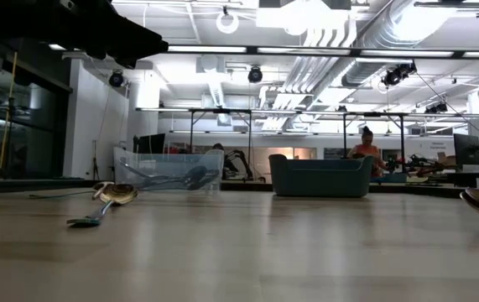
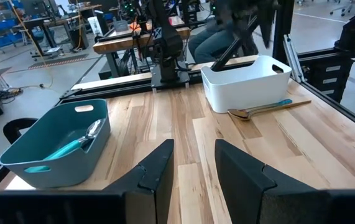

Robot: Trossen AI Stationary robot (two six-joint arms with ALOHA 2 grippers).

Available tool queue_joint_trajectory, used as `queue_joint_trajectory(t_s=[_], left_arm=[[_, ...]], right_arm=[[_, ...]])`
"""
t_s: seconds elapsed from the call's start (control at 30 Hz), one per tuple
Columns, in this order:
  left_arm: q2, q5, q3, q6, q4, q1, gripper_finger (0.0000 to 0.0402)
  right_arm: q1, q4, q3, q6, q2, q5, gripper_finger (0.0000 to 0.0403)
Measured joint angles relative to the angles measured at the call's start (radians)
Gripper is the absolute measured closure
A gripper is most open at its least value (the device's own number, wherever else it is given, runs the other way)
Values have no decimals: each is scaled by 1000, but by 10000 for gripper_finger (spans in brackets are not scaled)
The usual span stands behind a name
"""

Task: Sort silverware by color (type)
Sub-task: Put the purple spoon into the white bin

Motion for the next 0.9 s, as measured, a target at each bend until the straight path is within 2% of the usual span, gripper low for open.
queue_joint_trajectory(t_s=[0.1,0.2,0.27,0.37,0.43,0.53,0.63,0.73,0.9], left_arm=[[0,0,0,0,-1,0,291],[0,0,0,0,-3,0,291],[0,-1,0,2,-3,0,291],[0,-1,0,28,13,0,291],[0,-1,0,32,53,0,291],[0,4,0,9,78,0,291],[0,4,0,7,78,0,291],[0,4,0,6,69,0,291],[0,4,0,0,42,0,291]], right_arm=[[-12,37,26,-211,-2,377,265],[-59,120,22,-445,10,659,265],[-107,201,3,-603,23,774,265],[-205,371,-28,-854,56,820,265],[-272,484,-46,-1012,90,809,265],[-378,713,-79,-1249,145,712,265],[-492,968,-132,-1435,206,461,265],[-597,1242,-203,-1519,262,205,265],[-719,1726,-330,-1531,338,-2,265]])
